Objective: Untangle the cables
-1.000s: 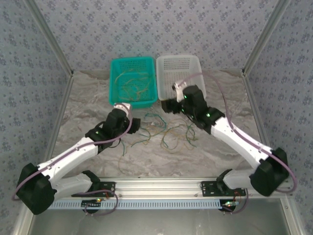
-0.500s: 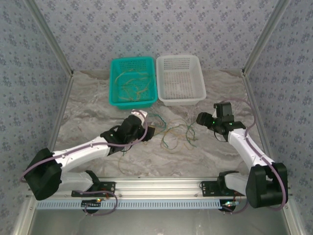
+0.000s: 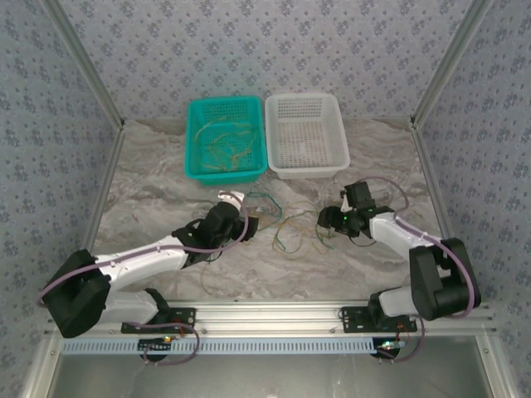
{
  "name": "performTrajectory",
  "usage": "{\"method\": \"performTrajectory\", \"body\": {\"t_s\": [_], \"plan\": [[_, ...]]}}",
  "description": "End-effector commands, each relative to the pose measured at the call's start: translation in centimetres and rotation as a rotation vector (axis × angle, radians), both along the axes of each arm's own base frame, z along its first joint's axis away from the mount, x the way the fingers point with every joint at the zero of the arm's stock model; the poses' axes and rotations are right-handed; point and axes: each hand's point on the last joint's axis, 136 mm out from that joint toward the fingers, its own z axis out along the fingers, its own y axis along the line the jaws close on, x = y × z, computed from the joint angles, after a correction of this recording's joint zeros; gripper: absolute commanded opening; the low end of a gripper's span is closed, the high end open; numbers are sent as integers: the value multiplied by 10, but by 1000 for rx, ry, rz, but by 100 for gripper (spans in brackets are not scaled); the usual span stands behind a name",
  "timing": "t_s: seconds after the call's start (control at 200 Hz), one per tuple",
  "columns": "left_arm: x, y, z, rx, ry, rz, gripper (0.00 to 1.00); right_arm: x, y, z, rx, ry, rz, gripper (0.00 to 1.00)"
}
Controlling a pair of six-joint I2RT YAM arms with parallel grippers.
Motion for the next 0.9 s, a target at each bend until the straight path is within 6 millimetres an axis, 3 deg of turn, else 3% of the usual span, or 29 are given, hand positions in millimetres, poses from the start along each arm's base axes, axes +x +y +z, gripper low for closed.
{"method": "performTrajectory", "body": {"t_s": [0.0,0.13,0.22,0.36,0.525,0.6,0.65,0.675,0.73,0.76,0.895], "plan": [[1,9,12,-33,-37,54,80,13,10,4,-43,-28,37,59],[0,19,11,-14,-47,86,83,15,6,-6,-77,-14,16,44],[2,23,8,8,-55,96,83,15,1,-7,-109,-14,2,29],[6,19,5,27,-63,93,84,15,-6,4,-144,-25,-9,10],[13,7,4,5,-68,79,83,10,-13,24,-154,-68,-26,0],[15,7,3,5,-64,90,83,6,-16,34,-154,-81,-35,0],[15,7,4,-4,-64,93,83,4,-17,41,-155,-84,-37,7],[15,7,4,-8,-64,92,83,2,-19,43,-162,-79,-44,15],[13,7,4,-9,-62,87,84,-2,-22,46,-166,-66,-60,43],[13,8,4,-6,-62,87,83,-5,-22,46,-166,-51,-58,51],[10,14,4,13,-65,91,84,-17,-15,36,-163,5,-31,55]]}}
